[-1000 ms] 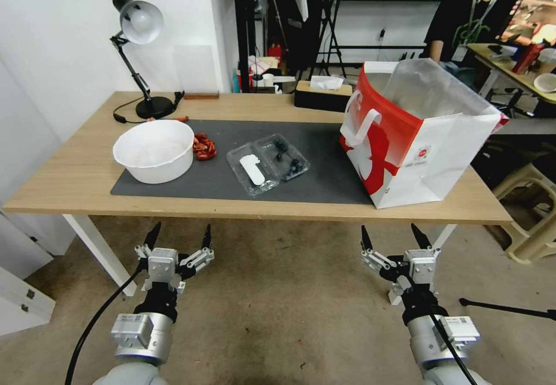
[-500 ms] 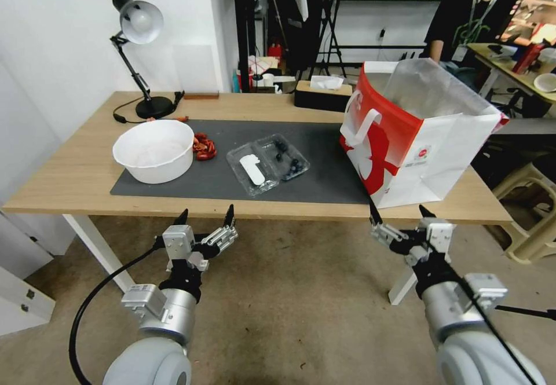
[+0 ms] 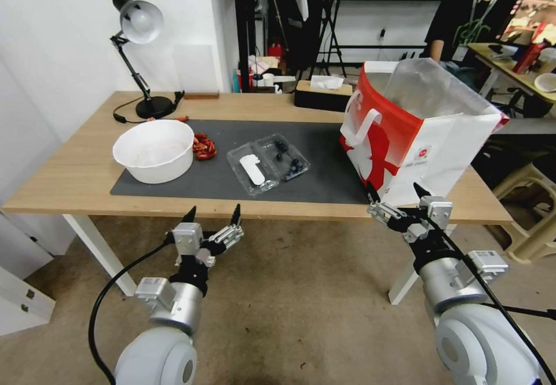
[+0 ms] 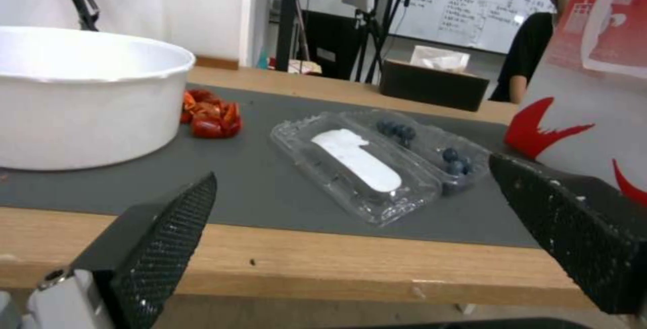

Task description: Close the takeout container lid, then place the container into the takeout bag.

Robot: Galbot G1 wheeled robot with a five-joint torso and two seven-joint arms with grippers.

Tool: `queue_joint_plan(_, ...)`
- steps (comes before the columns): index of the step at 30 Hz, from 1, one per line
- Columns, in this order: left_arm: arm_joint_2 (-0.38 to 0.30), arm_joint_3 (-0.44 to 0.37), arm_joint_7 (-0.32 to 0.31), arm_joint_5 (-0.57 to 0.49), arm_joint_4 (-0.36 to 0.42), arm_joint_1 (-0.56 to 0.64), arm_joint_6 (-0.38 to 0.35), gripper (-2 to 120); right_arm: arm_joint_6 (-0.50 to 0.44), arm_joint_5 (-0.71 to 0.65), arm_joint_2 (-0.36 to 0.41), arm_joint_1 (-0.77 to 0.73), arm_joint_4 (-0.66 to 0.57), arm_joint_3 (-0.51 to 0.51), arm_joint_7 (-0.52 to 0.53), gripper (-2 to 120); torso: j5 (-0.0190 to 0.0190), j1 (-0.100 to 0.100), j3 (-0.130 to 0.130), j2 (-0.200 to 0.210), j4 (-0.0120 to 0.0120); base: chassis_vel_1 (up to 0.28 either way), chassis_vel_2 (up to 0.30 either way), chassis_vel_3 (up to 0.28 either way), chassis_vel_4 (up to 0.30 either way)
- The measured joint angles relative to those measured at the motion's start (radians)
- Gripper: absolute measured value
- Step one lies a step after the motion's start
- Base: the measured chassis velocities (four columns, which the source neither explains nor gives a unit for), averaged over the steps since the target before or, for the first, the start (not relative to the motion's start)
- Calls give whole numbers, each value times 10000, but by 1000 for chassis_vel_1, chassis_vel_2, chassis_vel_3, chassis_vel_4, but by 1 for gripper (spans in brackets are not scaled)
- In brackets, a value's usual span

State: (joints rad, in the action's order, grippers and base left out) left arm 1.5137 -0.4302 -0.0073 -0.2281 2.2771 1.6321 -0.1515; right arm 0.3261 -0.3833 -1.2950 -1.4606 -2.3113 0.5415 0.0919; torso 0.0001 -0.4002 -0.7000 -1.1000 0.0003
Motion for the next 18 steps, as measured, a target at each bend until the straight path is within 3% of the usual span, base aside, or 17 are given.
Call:
queue_joint_plan(9, 64, -227, 5, 7, 6, 14, 96, 100, 66, -1161, 1188, 1860, 1636, -1526, 904, 100, -2, 2, -1, 0, -3, 0, 0, 0, 0)
queue_joint_plan(18, 208, -327, 3, 64, 42, 103, 228, 100, 448, -2255, 1437, 4102, 2907, -3293, 2109, 100, -2, 2, -1, 1, -4, 0, 0, 0, 0)
